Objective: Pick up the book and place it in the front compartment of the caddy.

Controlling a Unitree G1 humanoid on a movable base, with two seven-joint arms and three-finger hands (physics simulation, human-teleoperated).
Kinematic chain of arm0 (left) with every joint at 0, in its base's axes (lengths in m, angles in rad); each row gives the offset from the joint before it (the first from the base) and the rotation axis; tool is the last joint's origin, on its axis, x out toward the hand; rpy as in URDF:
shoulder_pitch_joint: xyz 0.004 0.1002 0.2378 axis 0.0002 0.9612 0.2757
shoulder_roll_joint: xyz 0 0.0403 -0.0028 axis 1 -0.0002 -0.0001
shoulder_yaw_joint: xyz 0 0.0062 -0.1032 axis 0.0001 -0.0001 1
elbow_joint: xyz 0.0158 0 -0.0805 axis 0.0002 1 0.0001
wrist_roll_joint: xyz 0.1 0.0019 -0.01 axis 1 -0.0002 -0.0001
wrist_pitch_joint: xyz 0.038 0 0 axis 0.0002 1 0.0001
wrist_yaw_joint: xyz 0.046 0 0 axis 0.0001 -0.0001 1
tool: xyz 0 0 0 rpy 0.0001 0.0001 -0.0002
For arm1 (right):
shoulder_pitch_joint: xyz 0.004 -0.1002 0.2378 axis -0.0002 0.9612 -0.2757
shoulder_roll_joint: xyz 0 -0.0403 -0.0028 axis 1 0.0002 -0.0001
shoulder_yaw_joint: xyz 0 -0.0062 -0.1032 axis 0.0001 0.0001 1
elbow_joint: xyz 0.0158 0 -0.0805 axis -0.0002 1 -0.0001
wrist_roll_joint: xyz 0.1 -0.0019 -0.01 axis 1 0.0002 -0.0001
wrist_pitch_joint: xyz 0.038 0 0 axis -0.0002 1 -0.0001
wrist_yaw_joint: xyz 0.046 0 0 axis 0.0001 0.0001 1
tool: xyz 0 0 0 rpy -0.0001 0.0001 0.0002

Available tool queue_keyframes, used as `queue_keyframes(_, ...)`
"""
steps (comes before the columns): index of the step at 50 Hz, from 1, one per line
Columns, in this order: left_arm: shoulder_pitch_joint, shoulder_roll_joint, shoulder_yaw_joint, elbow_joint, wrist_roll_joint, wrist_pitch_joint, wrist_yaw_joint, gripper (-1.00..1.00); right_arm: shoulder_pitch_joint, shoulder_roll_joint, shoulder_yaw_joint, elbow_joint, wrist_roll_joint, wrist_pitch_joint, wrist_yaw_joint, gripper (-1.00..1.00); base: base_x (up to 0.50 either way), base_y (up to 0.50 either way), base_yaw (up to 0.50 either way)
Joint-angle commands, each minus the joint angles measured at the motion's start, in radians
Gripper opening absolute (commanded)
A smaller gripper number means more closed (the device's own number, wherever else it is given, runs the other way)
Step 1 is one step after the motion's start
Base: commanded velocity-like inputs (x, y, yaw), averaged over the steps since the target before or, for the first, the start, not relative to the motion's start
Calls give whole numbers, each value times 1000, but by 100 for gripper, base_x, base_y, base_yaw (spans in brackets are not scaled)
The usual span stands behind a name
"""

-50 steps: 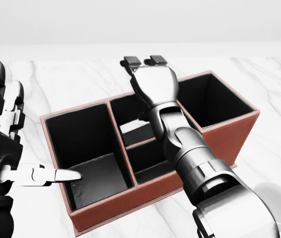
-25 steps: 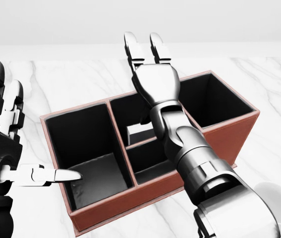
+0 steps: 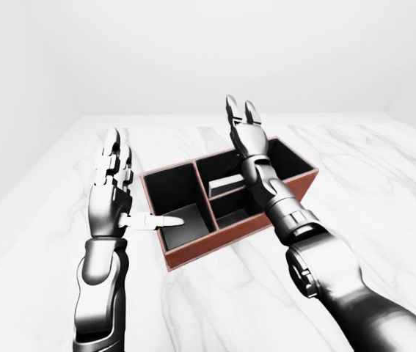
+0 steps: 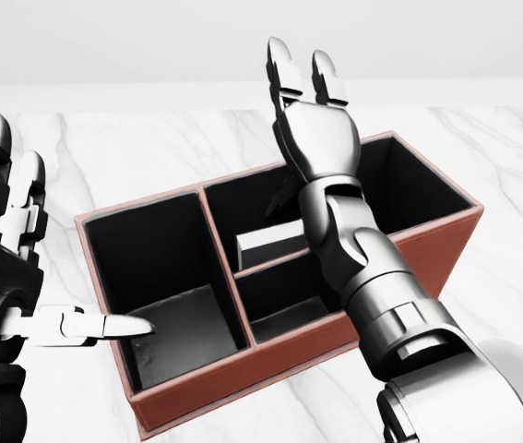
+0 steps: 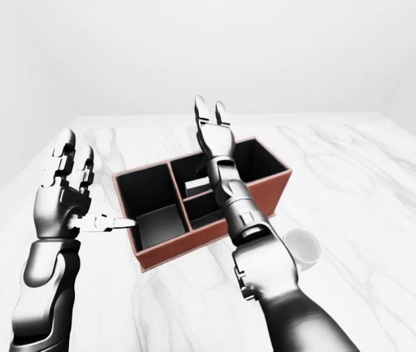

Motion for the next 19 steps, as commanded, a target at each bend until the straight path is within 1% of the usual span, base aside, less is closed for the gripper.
queue_keyframes(1, -3, 1, 2, 15, 0, 0, 1, 100, 48, -19, -27, -156, 121, 0, 103, 100, 0, 0, 0)
queue_keyframes(3, -3, 2, 4, 4, -2, 0, 1, 100, 80, -13, -40, -237, 165, 0, 153, 100, 0, 0, 0)
queue_keyframes(6, -3, 3, 6, 5, -2, 0, 1, 100, 144, -6, -38, -380, 203, 0, 222, 100, 0, 0, 0)
queue_keyframes(7, -3, 3, 5, 4, -2, 0, 2, 100, 191, 2, -35, -482, 212, 4, 263, 100, 0, 0, 0)
queue_keyframes(8, -2, 3, 5, 5, -2, 0, 2, 100, 213, 4, -32, -532, 215, 21, 281, 100, 0, 0, 0)
queue_keyframes(9, -2, 3, 4, 7, -1, 0, 1, 100, 229, 5, -30, -564, 216, 31, 292, 100, 0, 0, 0)
queue_keyframes(10, -1, 2, 4, 7, -1, 0, 2, 100, 255, 9, -29, -628, 219, 56, 317, 100, 0, 0, 0)
queue_keyframes(12, 1, 2, 3, 3, -1, 0, 1, 100, 293, 17, -30, -710, 234, 83, 351, 100, 0, 0, 0)
queue_keyframes(14, 0, 2, 3, 9, 0, 0, 1, 100, 322, 19, -26, -771, 235, 103, 370, 100, 0, 0, 0)
queue_keyframes(15, -1, 2, 4, 8, 0, 0, 2, 100, 357, 26, -25, -853, 237, 130, 399, 100, 0, 0, 0)
queue_keyframes(16, -2, 2, 4, 7, 0, 0, 2, 100, 374, 29, -21, -889, 235, 140, 409, 100, 0, 0, 0)
queue_keyframes(17, -3, 2, 4, 7, 0, 0, 2, 100, 375, 29, -21, -891, 235, 141, 410, 100, 0, 0, 0)
queue_keyframes(18, -3, 2, 4, 14, 1, 0, 2, 100, 405, 37, -18, -962, 235, 164, 431, 100, 0, 0, 0)
queue_keyframes(19, -3, 2, 4, 16, 1, 0, 2, 100, 423, 44, -15, -1015, 235, 175, 450, 100, 0, 0, 0)
